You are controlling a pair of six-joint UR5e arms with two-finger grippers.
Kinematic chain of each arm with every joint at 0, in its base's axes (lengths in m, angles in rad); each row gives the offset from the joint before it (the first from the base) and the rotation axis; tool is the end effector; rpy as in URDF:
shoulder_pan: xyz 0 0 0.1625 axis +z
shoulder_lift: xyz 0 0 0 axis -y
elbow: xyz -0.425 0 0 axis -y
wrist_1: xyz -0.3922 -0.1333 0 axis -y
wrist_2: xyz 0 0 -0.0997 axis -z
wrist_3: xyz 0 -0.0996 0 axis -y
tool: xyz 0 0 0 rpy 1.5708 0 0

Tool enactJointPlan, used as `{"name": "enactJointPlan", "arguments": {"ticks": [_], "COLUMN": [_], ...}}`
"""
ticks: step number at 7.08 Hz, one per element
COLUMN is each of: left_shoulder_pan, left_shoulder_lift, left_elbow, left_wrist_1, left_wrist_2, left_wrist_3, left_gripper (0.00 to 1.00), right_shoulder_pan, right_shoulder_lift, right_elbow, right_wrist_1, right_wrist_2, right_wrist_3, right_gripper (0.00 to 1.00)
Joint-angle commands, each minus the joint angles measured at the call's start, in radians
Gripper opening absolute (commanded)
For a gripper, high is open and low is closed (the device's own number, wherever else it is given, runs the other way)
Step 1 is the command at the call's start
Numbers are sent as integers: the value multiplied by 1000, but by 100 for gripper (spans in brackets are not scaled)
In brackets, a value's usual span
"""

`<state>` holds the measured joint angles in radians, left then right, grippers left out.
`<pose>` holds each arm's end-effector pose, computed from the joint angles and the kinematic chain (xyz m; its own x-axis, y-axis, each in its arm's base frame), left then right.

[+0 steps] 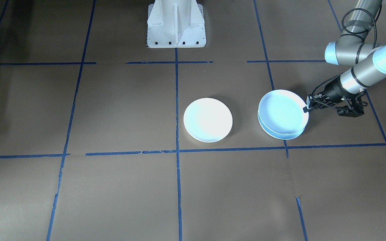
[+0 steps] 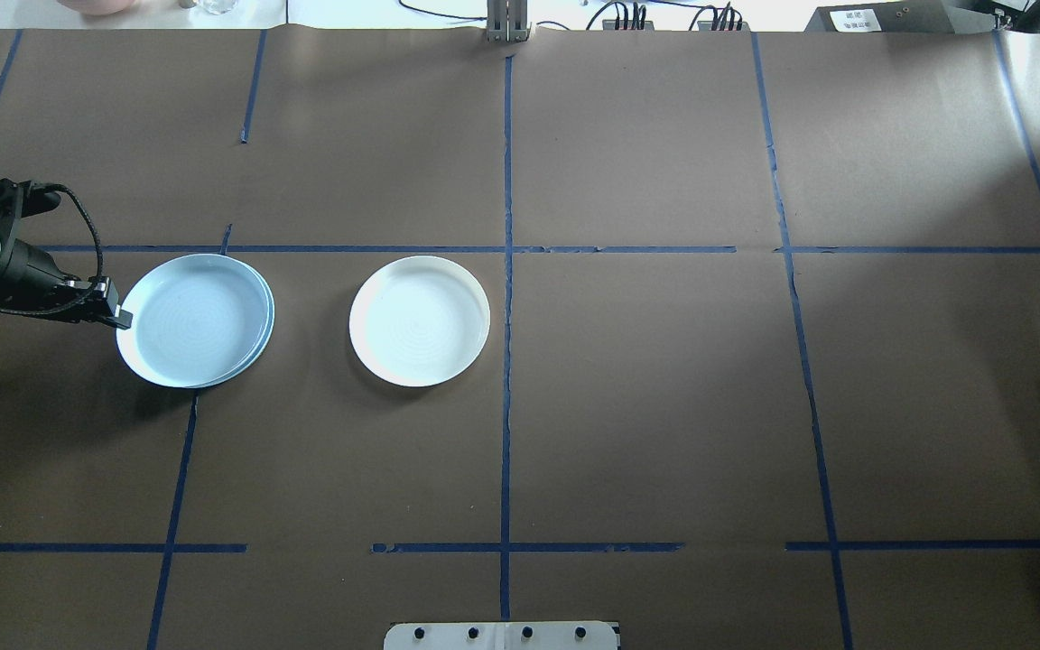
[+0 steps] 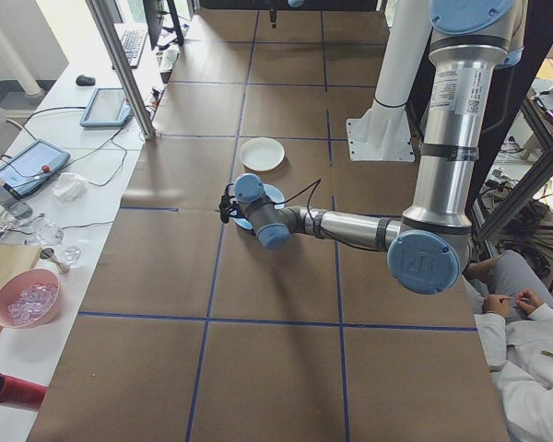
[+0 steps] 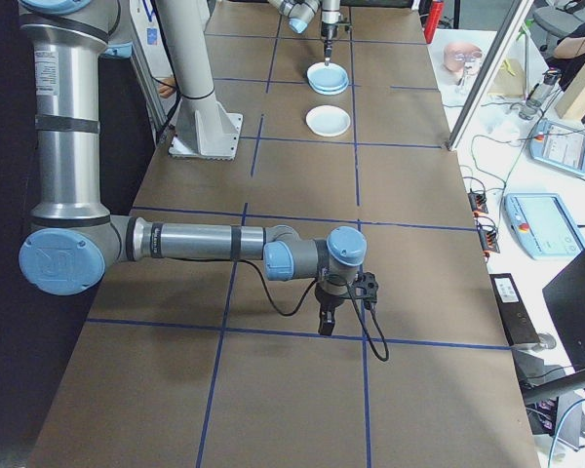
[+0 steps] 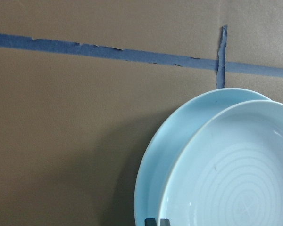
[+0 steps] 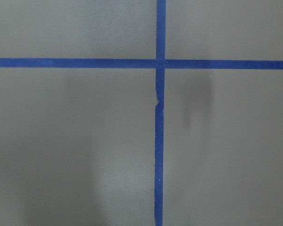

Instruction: Stack plate in center

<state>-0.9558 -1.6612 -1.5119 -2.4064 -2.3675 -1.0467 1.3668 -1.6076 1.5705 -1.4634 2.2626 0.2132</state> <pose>0.2654 -0.4834 0.5424 0.4515 -0.0329 -0.8917 0.0352 0.9992 -0.0190 -0.0292 -0.4853 0.6713 0.7709 0.0113 0.6368 0.0399 0.9970 -0.0660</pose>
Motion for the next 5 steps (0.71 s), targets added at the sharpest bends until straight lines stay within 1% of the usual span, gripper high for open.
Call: {"name": "enactJointPlan", "arguments": {"ticks": [1,3,4,5], "left_shoulder_pan": [-1,-1,-1,-1], "left_shoulder_lift": [-3,-5,-5,-5], "left_elbow": [2,2,2,4], "left_wrist_1": [1,1,1,1], "left_wrist_2": [10,16,16,16], "left_wrist_3": [1,1,1,1], "left_gripper": [0,0,5,17], "right_shoulder_pan": [0,0,0,0], "right_shoulder_lift": [0,0,0,0], "right_elbow": [0,0,0,0], "right_wrist_1": [0,0,0,0], "right_wrist_2": [0,0,0,0], "right_wrist_3": [0,0,0,0], "right_gripper": [100,100,100,100]}}
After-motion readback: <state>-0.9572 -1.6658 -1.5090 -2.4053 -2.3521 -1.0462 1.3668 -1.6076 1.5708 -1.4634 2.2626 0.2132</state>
